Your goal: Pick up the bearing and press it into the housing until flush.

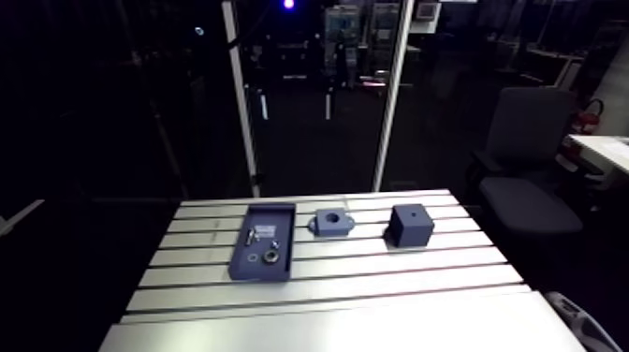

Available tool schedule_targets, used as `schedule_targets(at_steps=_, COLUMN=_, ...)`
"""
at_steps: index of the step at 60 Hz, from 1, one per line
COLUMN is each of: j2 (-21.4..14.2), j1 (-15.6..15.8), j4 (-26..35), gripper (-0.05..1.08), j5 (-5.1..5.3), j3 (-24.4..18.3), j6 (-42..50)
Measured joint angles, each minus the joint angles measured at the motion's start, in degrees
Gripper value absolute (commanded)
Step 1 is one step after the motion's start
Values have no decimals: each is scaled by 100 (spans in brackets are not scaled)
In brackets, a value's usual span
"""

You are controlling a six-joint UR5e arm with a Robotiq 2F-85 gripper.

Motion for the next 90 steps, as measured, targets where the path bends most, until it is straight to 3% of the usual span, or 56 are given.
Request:
schedule_targets(at_steps=16, j2=-67, j1=286, j4=130, gripper=1, j5=-194, j3=-108, j6=-142)
schedule_targets(at_steps=29, j2=-88, j1=368, j4=158, gripper=1, j5=-239, j3=-139, j6=-183)
schedule_targets(at_steps=48, j2=48, j1=407, j4=-104, gripper=1, j5=-212, j3=-41, j6=-74)
schedule_targets(at_steps=74, j2=359, j1=706, j4=-1006, gripper=1, j5=-145, j3=616, j6=637)
schedule_targets(at_steps=90, j2=500, j1=743, j4=-1512, gripper=1, j5=7, j3=985, j6=1165)
